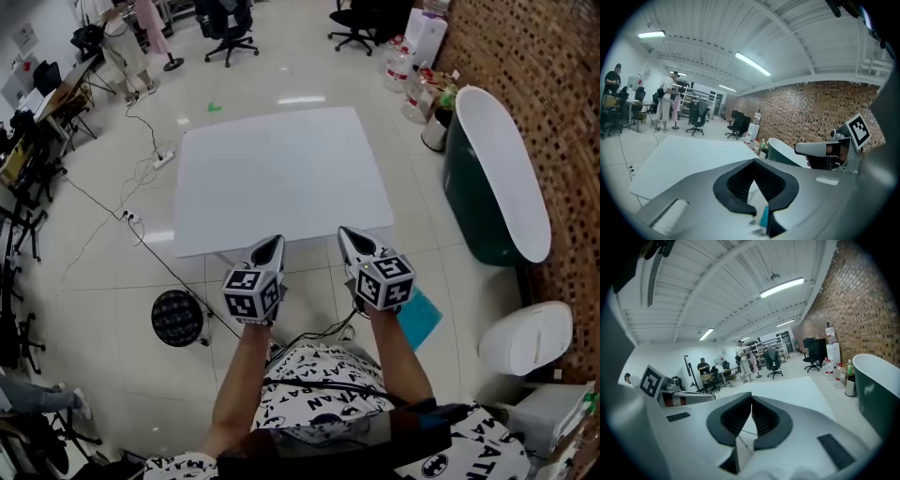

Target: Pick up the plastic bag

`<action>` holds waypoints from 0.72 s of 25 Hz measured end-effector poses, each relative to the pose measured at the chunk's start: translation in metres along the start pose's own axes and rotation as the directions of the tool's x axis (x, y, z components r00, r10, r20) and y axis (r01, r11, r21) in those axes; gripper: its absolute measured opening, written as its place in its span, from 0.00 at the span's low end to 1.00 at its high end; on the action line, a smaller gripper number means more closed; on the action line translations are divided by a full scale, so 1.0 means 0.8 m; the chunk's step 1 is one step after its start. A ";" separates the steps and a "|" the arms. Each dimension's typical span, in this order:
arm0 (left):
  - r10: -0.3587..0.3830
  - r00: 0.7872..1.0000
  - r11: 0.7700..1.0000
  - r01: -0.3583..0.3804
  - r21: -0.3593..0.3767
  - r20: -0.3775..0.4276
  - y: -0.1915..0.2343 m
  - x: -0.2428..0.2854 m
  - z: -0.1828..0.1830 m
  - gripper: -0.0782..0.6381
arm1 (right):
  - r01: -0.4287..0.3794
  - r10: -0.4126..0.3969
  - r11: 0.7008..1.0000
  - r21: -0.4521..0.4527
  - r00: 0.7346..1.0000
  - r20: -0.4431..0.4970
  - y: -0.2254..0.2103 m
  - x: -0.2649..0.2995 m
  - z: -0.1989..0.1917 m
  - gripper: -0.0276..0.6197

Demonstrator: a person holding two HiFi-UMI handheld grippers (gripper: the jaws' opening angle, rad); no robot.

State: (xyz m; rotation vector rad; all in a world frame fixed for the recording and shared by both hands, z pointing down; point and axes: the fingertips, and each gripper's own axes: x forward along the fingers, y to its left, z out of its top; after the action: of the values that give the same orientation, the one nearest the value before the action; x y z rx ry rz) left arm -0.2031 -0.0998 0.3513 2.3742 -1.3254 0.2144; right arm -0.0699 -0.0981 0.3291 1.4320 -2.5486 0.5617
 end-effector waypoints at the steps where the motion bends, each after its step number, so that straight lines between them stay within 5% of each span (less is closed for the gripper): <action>1: -0.010 1.000 1.000 0.010 0.005 -0.008 -0.006 0.005 -0.002 0.11 | 0.012 -0.012 1.000 0.006 1.000 0.000 -0.006 -0.004 -0.002 0.05; 10: -0.136 0.984 0.990 0.140 0.031 -0.112 -0.084 0.056 -0.047 0.11 | 0.138 -0.138 0.987 0.082 0.990 -0.001 -0.075 -0.054 -0.048 0.12; 12: -0.173 0.973 0.983 0.179 0.030 -0.155 -0.107 0.070 -0.068 0.11 | 0.177 -0.175 0.978 0.113 0.984 -0.023 -0.096 -0.071 -0.070 0.25; 18: -0.274 0.917 0.956 0.292 0.020 -0.289 -0.180 0.114 -0.139 0.11 | 0.308 -0.285 0.930 0.199 0.949 -0.138 -0.176 -0.122 -0.160 0.35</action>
State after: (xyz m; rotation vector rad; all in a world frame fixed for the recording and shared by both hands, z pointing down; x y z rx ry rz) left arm -0.0258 -0.0571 0.4421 2.4404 -0.8433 0.4953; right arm 0.0956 -0.0362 0.4489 1.7659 -2.1838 0.8597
